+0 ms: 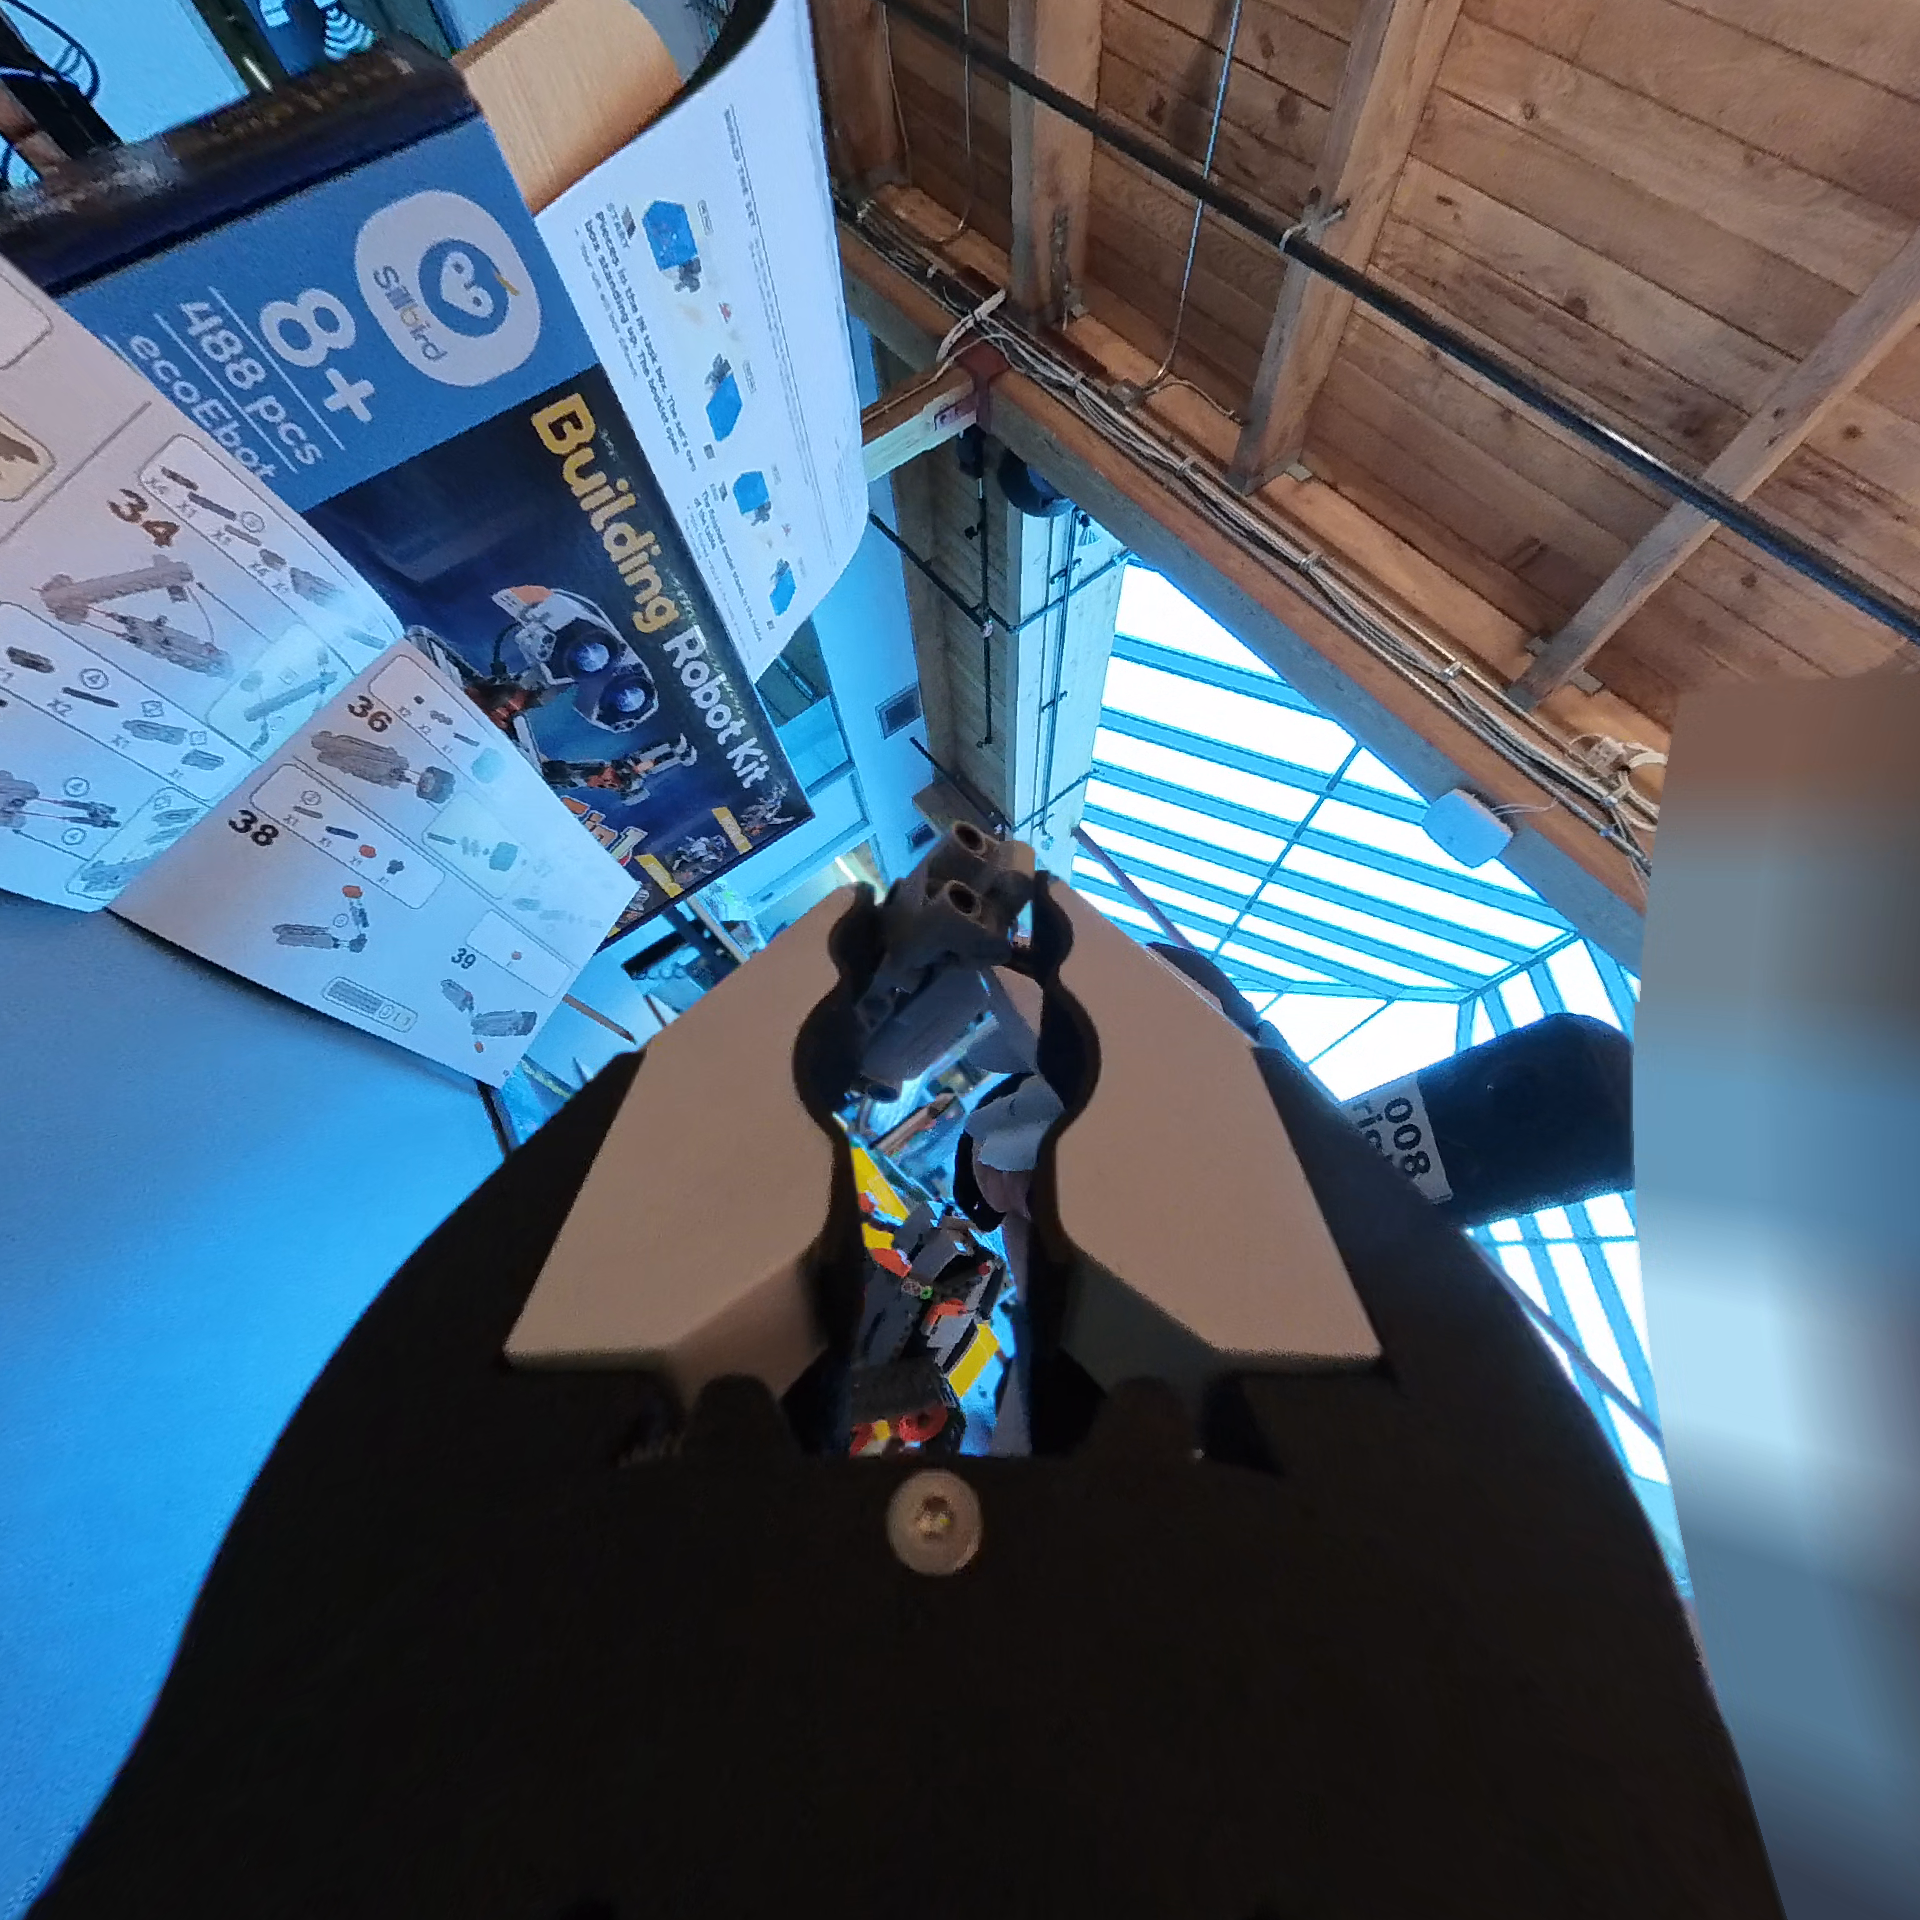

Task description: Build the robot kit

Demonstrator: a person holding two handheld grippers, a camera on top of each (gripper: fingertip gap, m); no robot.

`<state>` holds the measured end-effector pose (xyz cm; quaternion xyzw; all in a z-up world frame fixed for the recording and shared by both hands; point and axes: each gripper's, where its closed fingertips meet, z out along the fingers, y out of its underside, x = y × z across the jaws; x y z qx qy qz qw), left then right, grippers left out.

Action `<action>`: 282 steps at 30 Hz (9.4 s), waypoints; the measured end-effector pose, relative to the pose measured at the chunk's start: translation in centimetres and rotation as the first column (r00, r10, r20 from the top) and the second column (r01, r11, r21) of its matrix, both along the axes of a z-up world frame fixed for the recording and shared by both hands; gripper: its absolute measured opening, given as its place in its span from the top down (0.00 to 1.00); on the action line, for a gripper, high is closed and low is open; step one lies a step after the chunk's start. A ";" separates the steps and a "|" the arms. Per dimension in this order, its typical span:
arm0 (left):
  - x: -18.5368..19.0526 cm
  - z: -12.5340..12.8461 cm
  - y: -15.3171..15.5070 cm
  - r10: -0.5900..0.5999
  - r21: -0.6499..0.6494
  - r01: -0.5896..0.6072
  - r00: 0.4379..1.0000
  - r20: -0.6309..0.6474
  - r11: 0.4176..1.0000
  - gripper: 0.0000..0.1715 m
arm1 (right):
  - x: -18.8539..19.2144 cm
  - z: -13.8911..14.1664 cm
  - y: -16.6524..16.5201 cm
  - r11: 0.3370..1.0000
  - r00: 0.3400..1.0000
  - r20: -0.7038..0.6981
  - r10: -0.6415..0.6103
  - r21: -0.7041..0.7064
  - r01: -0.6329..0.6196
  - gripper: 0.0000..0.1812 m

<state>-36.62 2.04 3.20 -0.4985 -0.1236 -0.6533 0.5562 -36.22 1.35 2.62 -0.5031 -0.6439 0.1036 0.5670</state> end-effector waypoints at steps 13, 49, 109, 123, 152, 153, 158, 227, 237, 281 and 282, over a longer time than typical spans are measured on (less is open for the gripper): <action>0.0 -0.7 0.5 -0.003 -0.042 0.003 1.000 0.000 0.999 0.86 | -0.2 -0.5 0.4 0.998 0.999 -0.036 0.001 -0.066 -0.004 0.99; 0.4 -1.4 0.8 -0.001 -0.049 -0.007 0.987 -0.162 0.999 0.86 | 0.0 -1.2 0.9 0.978 0.998 -0.060 -0.002 -0.206 -0.011 0.99; 0.0 -1.9 1.2 0.083 -0.093 -0.105 0.973 -0.214 0.990 0.86 | -0.1 -2.0 1.3 0.982 0.997 -0.066 -0.030 -0.186 0.018 0.99; 0.6 -1.8 1.0 0.259 0.033 -0.285 0.809 -0.528 0.958 0.87 | 0.4 -2.3 1.2 0.961 0.997 -0.017 -0.082 -0.265 0.074 0.99; 0.0 -1.6 1.3 0.063 -0.065 -0.081 0.968 -0.244 0.995 0.82 | 0.1 -3.2 1.7 0.931 0.998 -0.038 -0.053 -0.363 0.035 0.98; -0.1 -1.6 1.4 0.062 -0.068 -0.080 0.969 -0.238 0.995 0.82 | 0.1 -3.1 1.7 0.933 0.998 -0.044 -0.054 -0.359 0.034 0.98; -0.1 -1.9 1.5 0.066 -0.076 -0.089 0.964 -0.258 0.993 0.83 | 0.0 -3.2 1.9 0.936 0.997 -0.051 -0.051 -0.352 0.030 0.98; -1.5 -3.7 2.7 0.033 -0.205 -0.038 0.999 -0.029 0.978 0.87 | -0.7 -4.3 2.3 0.912 0.989 -0.119 -0.084 -0.410 0.028 1.00; -1.8 -3.4 2.6 0.109 -0.159 -0.130 0.985 -0.134 0.979 0.89 | -1.0 -4.2 2.2 0.893 0.978 -0.153 -0.144 -0.445 0.062 1.00; -2.4 -9.3 1.0 -0.196 -0.204 0.040 0.510 -0.838 0.978 0.78 | 1.3 -12.8 6.0 0.887 0.981 0.167 -0.100 -0.432 0.164 1.00; -2.0 -10.5 0.4 -0.247 -0.226 0.100 0.459 -0.853 0.969 0.77 | 1.3 -13.1 5.9 0.879 0.981 0.177 -0.085 -0.450 0.157 1.00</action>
